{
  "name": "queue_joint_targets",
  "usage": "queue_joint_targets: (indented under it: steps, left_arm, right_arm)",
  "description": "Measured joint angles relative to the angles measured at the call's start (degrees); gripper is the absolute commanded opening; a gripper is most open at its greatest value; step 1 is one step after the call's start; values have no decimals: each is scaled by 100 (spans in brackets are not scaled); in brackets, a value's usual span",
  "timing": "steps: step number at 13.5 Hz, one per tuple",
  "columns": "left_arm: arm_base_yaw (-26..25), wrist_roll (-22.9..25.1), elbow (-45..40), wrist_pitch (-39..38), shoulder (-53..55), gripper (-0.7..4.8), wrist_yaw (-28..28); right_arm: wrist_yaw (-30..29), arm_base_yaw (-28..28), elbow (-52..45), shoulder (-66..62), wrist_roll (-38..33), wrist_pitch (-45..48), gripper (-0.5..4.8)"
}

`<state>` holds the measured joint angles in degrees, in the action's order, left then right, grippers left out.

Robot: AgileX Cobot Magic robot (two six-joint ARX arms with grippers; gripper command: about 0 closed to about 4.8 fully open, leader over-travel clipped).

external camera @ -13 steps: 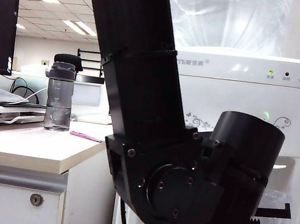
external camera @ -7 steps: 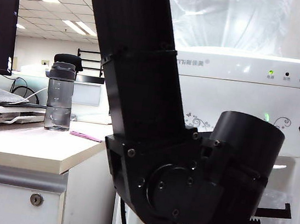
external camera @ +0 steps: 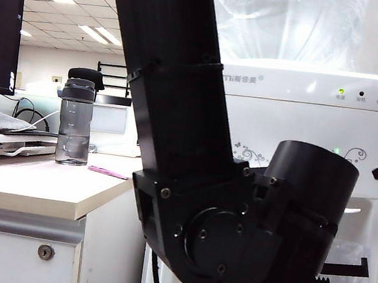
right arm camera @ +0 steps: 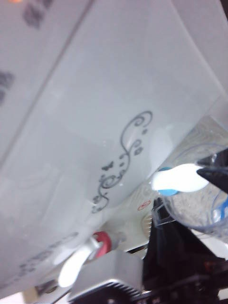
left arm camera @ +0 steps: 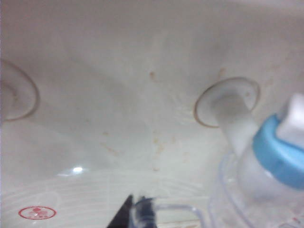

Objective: Pick up the plastic mug from the left desk, go to the cold water outlet of the water dispenser, press the vertical switch to get some water, then put the mug back on the desk.

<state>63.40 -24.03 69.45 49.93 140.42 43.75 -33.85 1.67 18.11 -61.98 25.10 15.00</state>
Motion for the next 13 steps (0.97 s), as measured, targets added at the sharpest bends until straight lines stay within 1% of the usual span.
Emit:
queue_joint_targets:
  steps: [3, 6, 10, 13]
  left_arm:
    - [0, 0, 0, 4, 0, -6, -2]
    - [0, 0, 0, 4, 0, -6, -2]
    - [0, 0, 0, 4, 0, -6, -2]
    - [0, 0, 0, 4, 0, -6, -4]
  right_arm:
    - [-26, -17, 0, -157, 46, 17, -1]
    - [2, -341, 4, -345, 216, 306, -1]
    - [197, -588, 4, -846, 396, 433, -1]
    - [358, -597, 9, -1067, 422, 734, -1]
